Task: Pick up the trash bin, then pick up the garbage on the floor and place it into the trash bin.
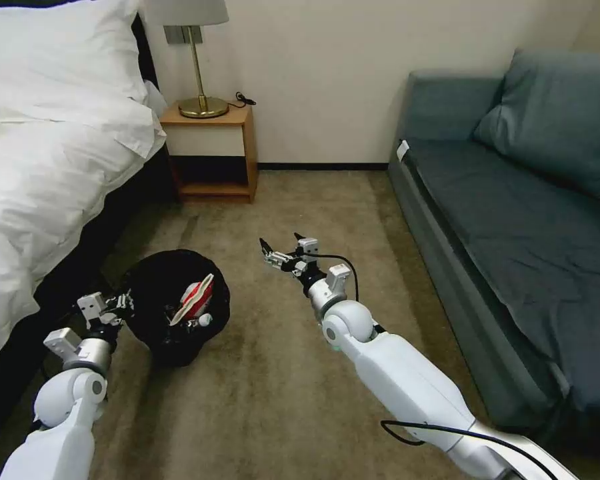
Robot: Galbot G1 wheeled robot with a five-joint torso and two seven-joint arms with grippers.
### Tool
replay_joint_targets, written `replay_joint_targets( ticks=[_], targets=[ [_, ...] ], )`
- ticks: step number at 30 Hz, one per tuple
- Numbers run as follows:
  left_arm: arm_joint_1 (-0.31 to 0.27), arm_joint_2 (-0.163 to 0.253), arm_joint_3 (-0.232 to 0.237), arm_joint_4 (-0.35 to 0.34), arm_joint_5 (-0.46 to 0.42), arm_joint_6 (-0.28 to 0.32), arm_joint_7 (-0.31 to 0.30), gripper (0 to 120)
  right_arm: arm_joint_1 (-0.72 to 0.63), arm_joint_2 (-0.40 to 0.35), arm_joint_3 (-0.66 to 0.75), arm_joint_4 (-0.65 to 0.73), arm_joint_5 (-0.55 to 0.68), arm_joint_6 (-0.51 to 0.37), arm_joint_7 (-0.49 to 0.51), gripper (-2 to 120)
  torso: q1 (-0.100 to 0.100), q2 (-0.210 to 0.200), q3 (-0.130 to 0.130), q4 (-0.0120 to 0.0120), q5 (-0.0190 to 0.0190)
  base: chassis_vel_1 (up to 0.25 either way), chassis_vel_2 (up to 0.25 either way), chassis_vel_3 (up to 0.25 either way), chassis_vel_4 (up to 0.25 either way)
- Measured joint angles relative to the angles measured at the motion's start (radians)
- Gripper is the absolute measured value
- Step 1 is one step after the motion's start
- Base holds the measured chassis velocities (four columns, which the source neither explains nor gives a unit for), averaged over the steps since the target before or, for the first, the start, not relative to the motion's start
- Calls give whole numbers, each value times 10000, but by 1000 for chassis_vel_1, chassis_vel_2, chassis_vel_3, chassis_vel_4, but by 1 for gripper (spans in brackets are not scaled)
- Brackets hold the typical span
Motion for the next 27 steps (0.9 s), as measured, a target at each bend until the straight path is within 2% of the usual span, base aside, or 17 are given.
replay_joint_targets(
  ticks=[4, 9, 13, 15, 20, 22, 27],
  targets=[
    [-91, -147, -25, 439, -201, -395, 371, 5, 0, 13, 35, -58, 4, 10, -35, 100, 0, 0, 0, -1, -2, 0, 0, 0, 0],
    [-215, -257, -35, 956, -482, -601, 561, 5, -73, 29, 38, -111, 3, 34, -143, 100, 0, 1, 0, 1, -1, 0, 0, 0, 0],
    [-322, -299, -59, 1356, -604, -670, 599, 5, -110, 51, 38, -147, 0, 41, -168, 100, 0, 1, 0, -1, -1, 0, 0, 0, 0],
    [-478, -328, -141, 1824, -906, -674, 550, 5, -120, 73, 7, -175, -1, 42, -193, 100, 0, 0, 0, 1, -2, 0, 0, 0, 0],
    [-627, -320, -232, 2239, -1344, -675, 511, 5, -122, 109, -10, -194, -4, 42, -213, 100, 0, 0, 0, 3, -1, 0, 0, 0, 0],
    [-792, -270, -306, 2689, -1697, -756, 618, 5, -119, 168, -35, -238, -6, 31, -225, 100, 0, 0, -1, 1, -1, 0, 0, 0, 0],
    [-941, -232, -439, 3236, -1730, -864, 887, 5, -147, 275, -72, -298, -28, 21, -238, 100, 0, 1, -1, 3, 3, 0, 0, 0, 0]
  ],
)
